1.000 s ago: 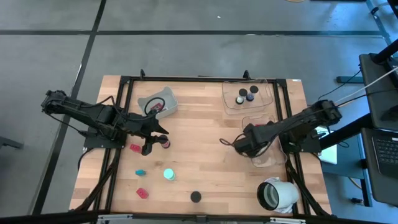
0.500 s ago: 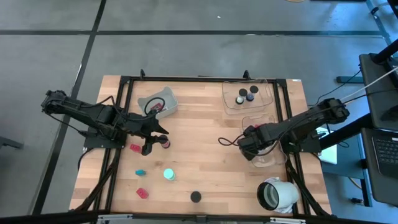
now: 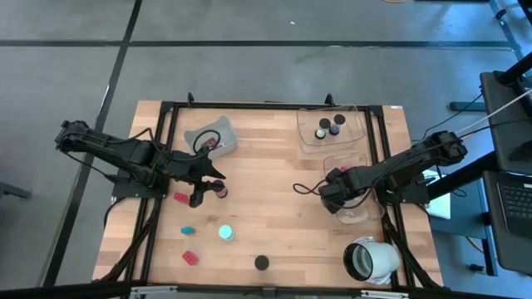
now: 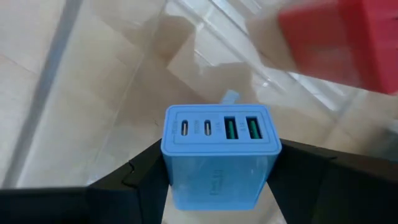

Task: Pick & Place Office items
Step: Put the white charger adapter into the bottom transparent bin, then put the orange hourglass into the top transparent bin

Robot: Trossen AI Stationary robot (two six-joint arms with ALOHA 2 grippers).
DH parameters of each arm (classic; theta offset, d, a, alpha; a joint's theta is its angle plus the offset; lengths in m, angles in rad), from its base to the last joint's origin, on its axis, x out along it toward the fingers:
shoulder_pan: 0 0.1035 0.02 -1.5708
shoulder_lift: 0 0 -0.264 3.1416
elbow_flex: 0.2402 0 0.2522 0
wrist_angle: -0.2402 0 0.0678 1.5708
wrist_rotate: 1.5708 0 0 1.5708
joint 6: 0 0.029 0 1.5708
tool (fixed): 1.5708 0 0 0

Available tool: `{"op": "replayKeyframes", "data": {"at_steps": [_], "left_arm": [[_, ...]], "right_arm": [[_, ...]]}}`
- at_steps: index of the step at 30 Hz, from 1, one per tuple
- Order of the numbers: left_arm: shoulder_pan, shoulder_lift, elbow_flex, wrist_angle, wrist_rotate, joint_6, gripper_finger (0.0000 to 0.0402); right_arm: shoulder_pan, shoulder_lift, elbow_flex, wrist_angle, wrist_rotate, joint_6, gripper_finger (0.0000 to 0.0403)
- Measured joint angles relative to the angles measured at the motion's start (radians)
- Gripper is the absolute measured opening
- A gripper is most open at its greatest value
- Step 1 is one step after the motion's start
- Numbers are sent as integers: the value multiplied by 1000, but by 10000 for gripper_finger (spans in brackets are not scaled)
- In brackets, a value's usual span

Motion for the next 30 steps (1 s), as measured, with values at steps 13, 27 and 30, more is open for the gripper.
{"op": "replayKeyframes", "data": {"at_steps": [13, 27, 30], "left_arm": [[0, 0, 0, -3, 25, 123, 130], [2, 0, 0, 0, 24, 123, 130], [2, 0, 0, 12, 24, 123, 130]], "right_arm": [[1, 0, -7, 45, -3, -32, 262], [-3, 2, 66, -39, -57, -52, 317], [-3, 2, 149, -119, -3, -84, 311]]}}
